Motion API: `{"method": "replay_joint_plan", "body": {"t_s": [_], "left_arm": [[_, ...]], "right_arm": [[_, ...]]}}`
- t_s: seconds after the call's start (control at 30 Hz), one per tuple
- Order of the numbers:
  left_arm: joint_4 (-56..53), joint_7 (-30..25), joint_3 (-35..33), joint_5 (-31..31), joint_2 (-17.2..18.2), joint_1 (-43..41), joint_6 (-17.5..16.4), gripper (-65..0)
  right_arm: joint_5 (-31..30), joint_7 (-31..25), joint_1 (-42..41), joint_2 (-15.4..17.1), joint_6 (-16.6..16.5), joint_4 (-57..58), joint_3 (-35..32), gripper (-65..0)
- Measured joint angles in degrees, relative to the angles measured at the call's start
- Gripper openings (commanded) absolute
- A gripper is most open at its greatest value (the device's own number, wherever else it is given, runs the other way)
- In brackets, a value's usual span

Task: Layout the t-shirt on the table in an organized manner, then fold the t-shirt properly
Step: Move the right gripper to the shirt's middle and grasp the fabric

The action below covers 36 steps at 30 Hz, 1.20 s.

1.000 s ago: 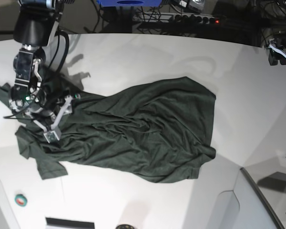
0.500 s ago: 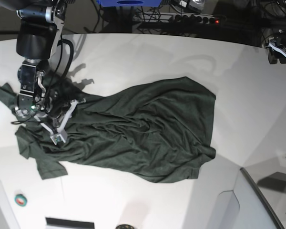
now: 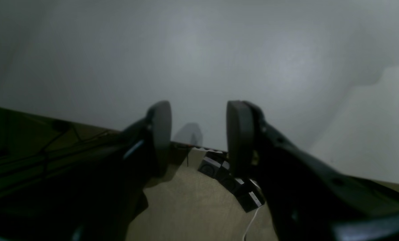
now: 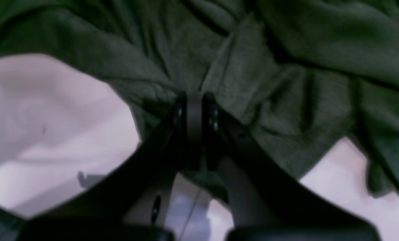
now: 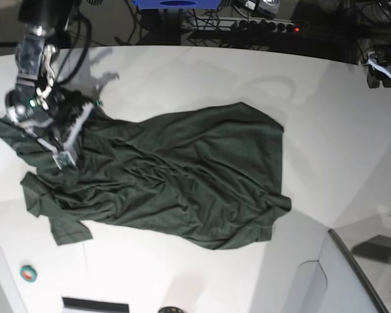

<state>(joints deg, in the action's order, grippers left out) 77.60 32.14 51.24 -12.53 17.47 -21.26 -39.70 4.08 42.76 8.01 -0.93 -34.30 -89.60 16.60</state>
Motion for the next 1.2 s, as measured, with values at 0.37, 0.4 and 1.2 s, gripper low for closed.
{"method": "replay_joint_plan", "body": {"t_s": [0.37,0.4,1.2], "left_arm": [[0.0,0.15,-0.07,0.02,0.02,1.84,0.0,-38.2],[0.0,0.04,-0.09,0.02,0.0,2.27,-0.02,-38.2],[1.01,-0.2,-2.69,-5.4,0.35,-1.25,0.02,-38.2]], "right_arm": [[-5.35,0.55,12.0,-1.55,-2.82,-5.49,-0.31,-56.7],[-5.18,0.63,12.07,-1.99,-2.84,-5.46,-0.31,-51.3],[15.13,-7.65,5.68,5.03,6.51,-9.14,-51.36,-29.0]]}}
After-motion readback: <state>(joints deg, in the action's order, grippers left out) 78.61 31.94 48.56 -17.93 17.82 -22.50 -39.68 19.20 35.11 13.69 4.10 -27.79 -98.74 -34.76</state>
